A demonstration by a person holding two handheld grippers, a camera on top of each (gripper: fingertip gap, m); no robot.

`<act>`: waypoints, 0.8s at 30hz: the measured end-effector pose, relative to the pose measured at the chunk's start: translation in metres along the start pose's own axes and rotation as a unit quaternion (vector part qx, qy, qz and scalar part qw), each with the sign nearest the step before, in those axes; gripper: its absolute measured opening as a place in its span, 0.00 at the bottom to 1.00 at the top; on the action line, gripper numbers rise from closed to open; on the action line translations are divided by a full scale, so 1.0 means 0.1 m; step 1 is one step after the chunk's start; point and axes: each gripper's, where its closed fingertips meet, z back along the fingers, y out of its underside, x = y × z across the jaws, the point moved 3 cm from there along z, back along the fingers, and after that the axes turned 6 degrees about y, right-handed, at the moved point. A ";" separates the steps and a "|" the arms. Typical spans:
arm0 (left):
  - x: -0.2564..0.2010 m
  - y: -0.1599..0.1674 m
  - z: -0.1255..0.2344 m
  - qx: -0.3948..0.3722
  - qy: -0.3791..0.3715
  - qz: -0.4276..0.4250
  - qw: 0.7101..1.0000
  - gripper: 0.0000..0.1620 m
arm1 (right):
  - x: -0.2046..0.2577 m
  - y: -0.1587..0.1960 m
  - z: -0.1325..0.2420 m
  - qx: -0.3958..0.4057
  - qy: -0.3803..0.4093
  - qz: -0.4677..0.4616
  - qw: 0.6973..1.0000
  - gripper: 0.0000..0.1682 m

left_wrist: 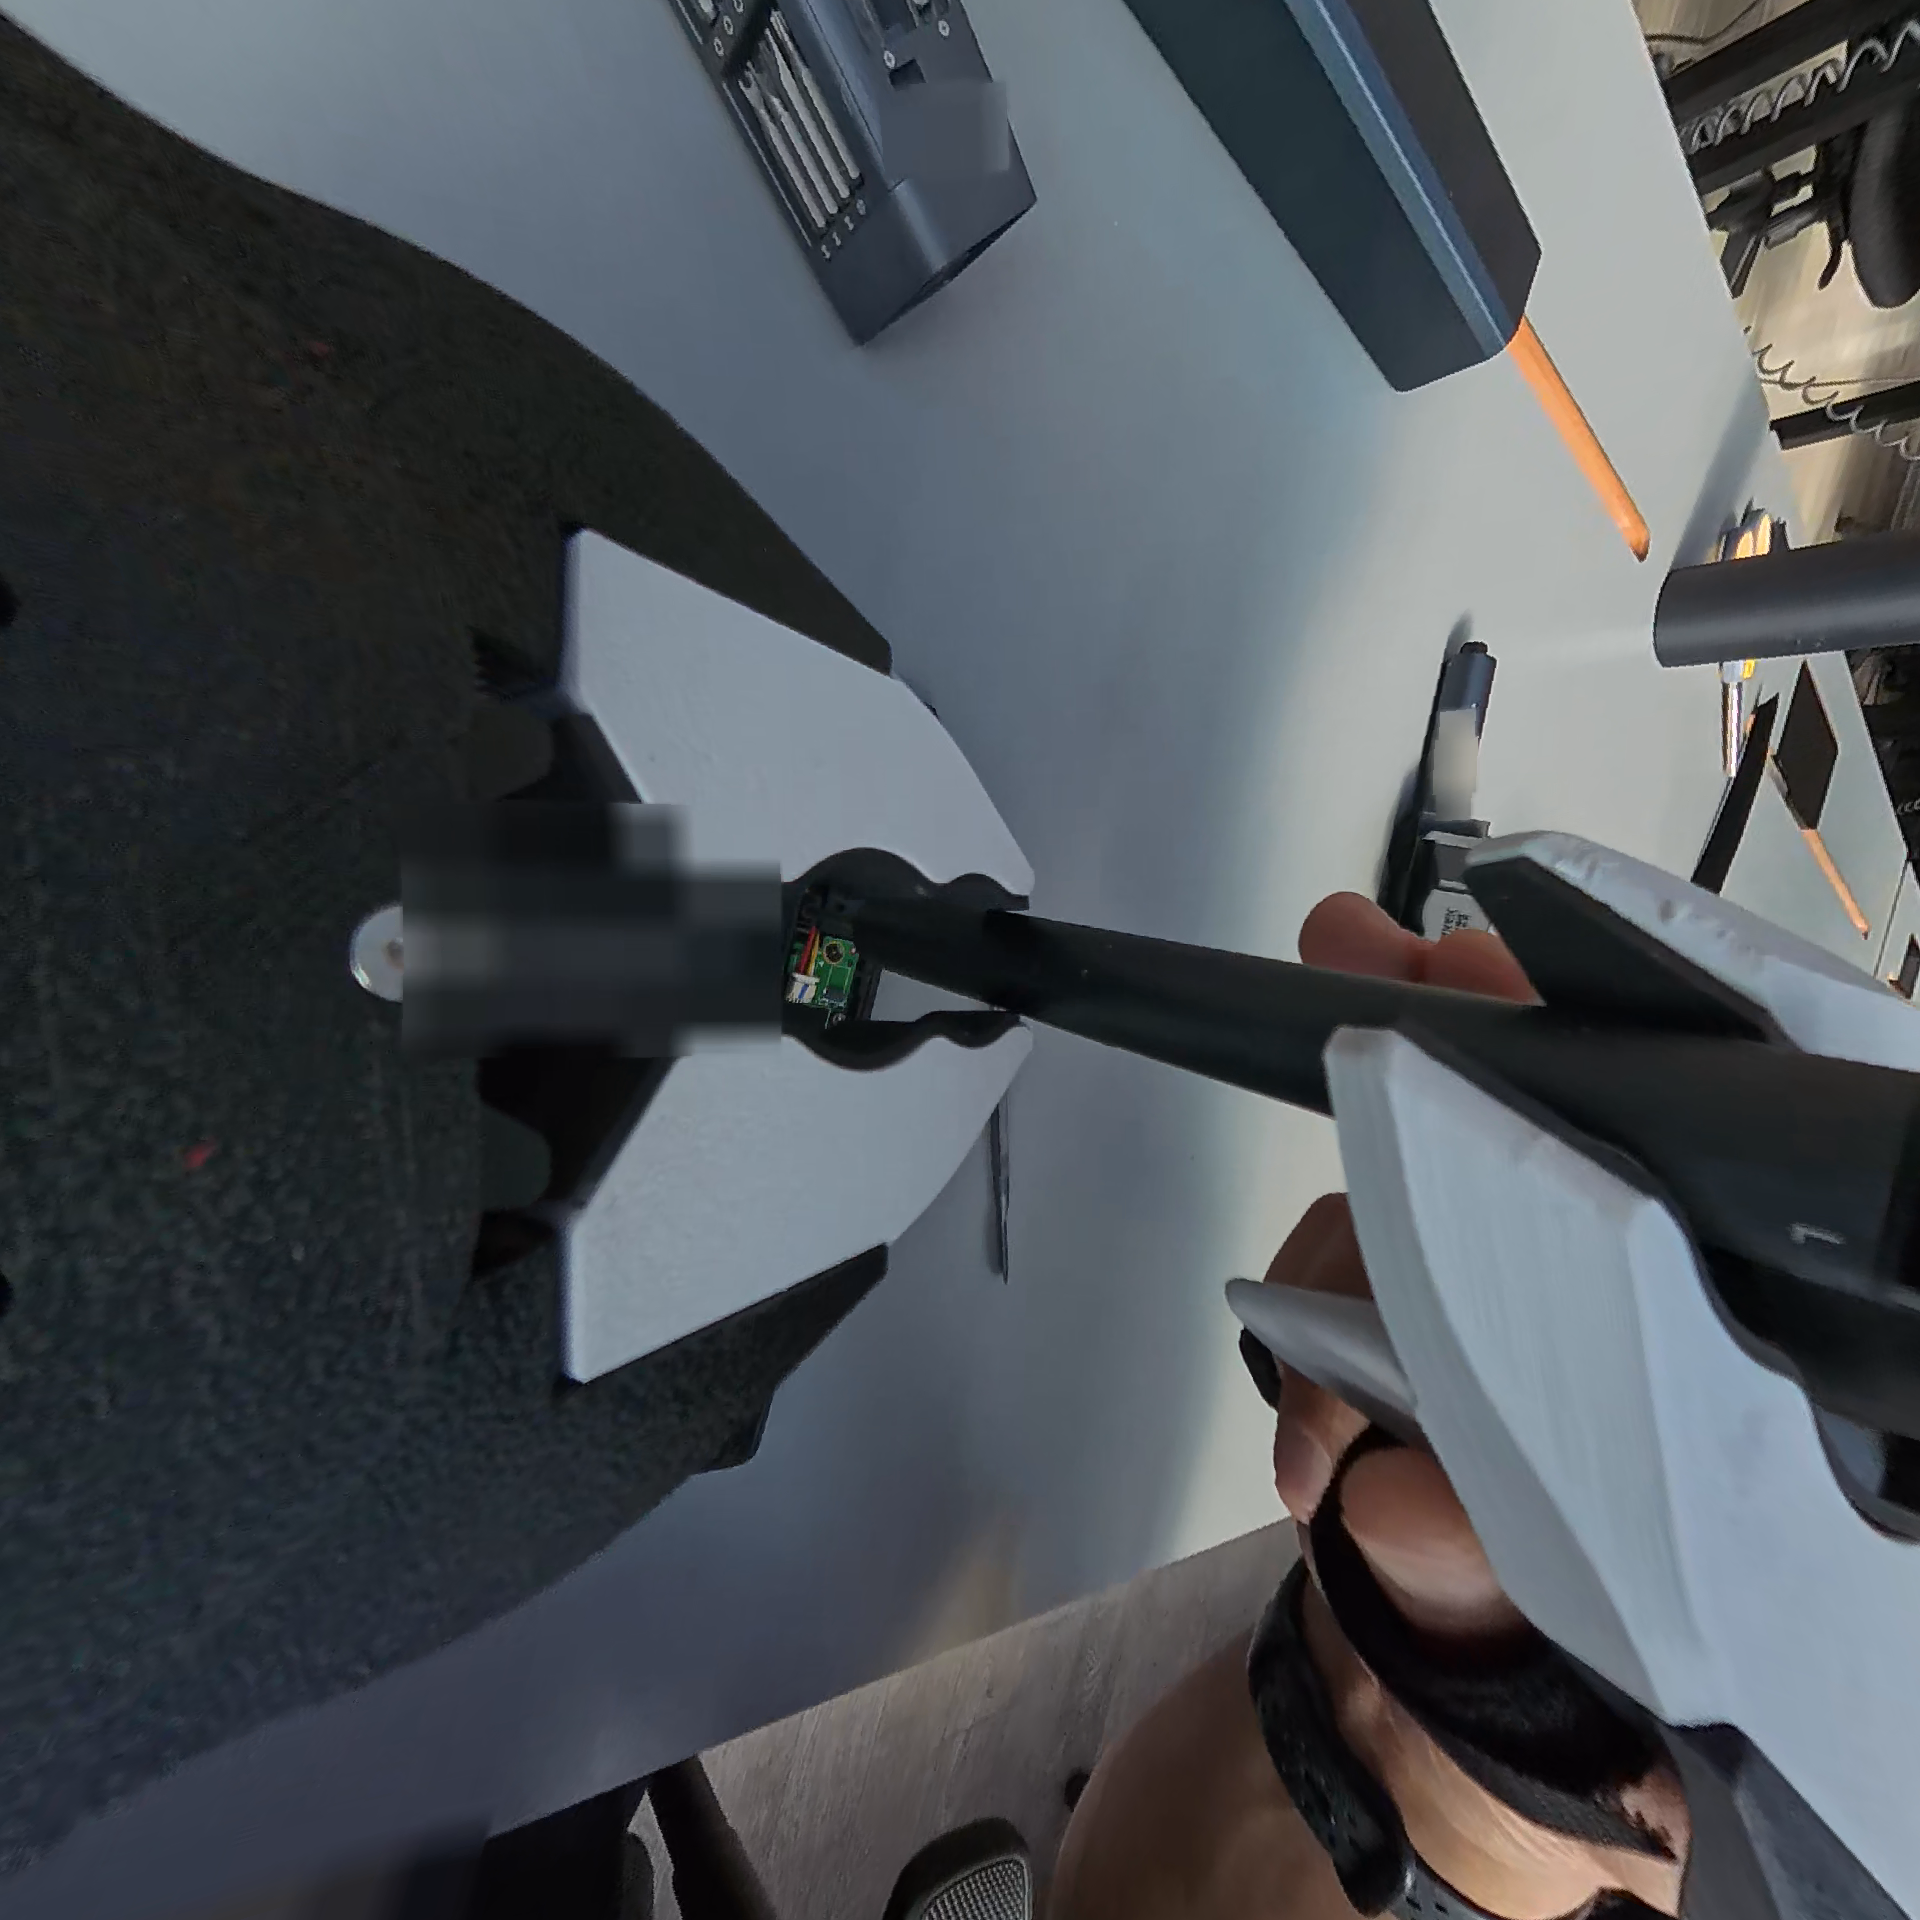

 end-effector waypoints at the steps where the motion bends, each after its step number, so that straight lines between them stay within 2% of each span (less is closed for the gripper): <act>1: 0.00 0.00 0.00 -0.001 0.001 -0.001 1.000 0.11 | 0.00 0.00 0.00 0.000 -0.001 0.000 1.000 0.11; 24: 0.00 0.01 0.00 0.009 0.003 -0.017 1.000 0.10 | 0.02 0.01 -0.01 -0.004 -0.008 0.002 1.000 0.11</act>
